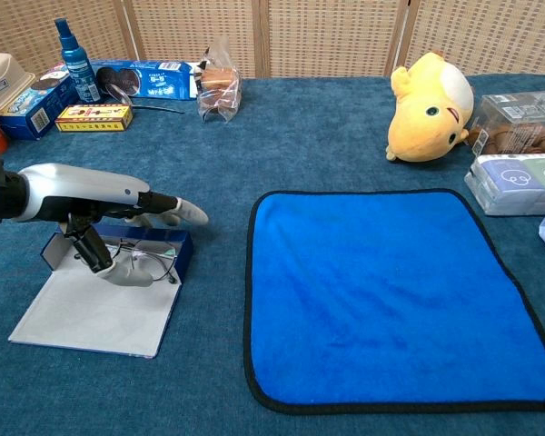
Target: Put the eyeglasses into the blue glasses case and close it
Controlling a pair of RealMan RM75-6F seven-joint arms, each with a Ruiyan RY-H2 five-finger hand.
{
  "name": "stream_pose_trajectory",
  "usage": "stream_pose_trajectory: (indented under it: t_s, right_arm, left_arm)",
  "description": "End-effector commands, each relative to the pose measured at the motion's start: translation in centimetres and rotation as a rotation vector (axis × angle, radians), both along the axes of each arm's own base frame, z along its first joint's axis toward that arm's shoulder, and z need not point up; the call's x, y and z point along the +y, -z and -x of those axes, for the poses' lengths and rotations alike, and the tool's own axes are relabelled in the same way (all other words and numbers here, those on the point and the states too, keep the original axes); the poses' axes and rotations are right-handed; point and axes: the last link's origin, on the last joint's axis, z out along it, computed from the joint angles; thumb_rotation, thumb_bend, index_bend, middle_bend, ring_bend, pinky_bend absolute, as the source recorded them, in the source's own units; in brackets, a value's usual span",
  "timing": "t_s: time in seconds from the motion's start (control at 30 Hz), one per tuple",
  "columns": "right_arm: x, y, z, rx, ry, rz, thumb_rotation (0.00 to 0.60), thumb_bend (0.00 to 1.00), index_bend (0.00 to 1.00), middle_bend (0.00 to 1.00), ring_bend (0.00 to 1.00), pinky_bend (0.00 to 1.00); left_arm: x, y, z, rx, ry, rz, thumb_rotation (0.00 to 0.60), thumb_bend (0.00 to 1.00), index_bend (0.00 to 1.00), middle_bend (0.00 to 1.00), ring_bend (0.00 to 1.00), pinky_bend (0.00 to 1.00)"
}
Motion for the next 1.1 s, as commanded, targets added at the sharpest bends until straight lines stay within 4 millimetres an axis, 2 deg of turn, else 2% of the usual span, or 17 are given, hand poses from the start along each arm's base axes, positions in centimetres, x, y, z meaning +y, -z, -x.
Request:
stream_pose_trajectory:
  t_s: [0.03,0.8,1.1]
  right_arm:
    - [0.0,0.0,0.0,-0.001,-0.002,-0.003,0.568,0.29,0.12,0.24,0.22,0.18]
    - [-1.6,1.6,0.1,-0.033,-0.049,-0.063,0.567,0.29,0.12,0.24,0.22,0.17]
    - [-2.2,2.1,0.2,-0.048,-0.063,-0.080,0.570,0.29,0.12,0.24,0.22,0.18]
  left_arm:
    - [-0.3,-0.2,0.3,-0.002,-0.012,0.000,0.543,0.32,0.00,0.01,0.00,0.11]
    - [-4.1,-1.9,2.0,-0.045,-0.109,0.010,0.538,0.32,0.00,0.01,0.00,0.11]
    - [-4.6,-3.5,4.4,-0.024,-0.179,-0.058,0.535,0.32,0.00,0.01,0.00,0.11]
